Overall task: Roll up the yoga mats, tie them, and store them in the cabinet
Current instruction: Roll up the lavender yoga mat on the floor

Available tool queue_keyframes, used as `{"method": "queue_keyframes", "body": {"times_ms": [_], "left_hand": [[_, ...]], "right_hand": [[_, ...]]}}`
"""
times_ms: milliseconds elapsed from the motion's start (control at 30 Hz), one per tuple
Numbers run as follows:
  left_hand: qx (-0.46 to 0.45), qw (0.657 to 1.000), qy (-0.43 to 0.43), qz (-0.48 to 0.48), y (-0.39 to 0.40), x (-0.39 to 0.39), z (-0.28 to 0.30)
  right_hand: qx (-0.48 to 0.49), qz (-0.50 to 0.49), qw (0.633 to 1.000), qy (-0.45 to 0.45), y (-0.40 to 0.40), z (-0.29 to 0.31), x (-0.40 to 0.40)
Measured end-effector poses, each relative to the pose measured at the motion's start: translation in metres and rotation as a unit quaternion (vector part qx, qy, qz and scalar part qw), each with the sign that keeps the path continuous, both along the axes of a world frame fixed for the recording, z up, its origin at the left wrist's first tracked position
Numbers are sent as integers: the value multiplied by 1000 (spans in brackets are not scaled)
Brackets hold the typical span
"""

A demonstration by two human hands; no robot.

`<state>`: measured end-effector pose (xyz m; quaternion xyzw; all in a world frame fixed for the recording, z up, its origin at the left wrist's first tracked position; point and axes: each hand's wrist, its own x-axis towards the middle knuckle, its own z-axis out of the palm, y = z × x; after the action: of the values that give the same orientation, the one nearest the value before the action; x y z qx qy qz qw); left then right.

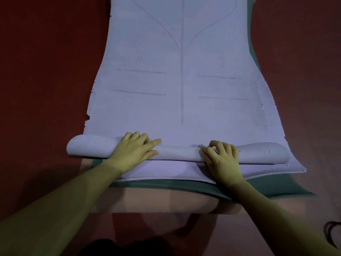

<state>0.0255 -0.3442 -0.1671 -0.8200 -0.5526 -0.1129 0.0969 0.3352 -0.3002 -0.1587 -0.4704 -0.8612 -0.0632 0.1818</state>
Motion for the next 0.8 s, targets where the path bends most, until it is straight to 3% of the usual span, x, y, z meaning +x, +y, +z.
{"method": "queue_keyframes", "body": {"times_ms": [267, 400, 633, 800], "left_hand": [[61, 998, 23, 1, 8, 2, 4], [101, 994, -17, 44, -9, 11, -1], [70, 991, 67, 88, 7, 9, -4], [58, 992, 72, 85, 14, 8, -4]], "right_hand": [[14, 35, 999, -15, 4, 3, -1], [-11, 28, 1000, -1, 17, 5, -5], [33, 35, 998, -27, 30, 3, -10], [38, 8, 999, -31, 21, -2, -8]]}}
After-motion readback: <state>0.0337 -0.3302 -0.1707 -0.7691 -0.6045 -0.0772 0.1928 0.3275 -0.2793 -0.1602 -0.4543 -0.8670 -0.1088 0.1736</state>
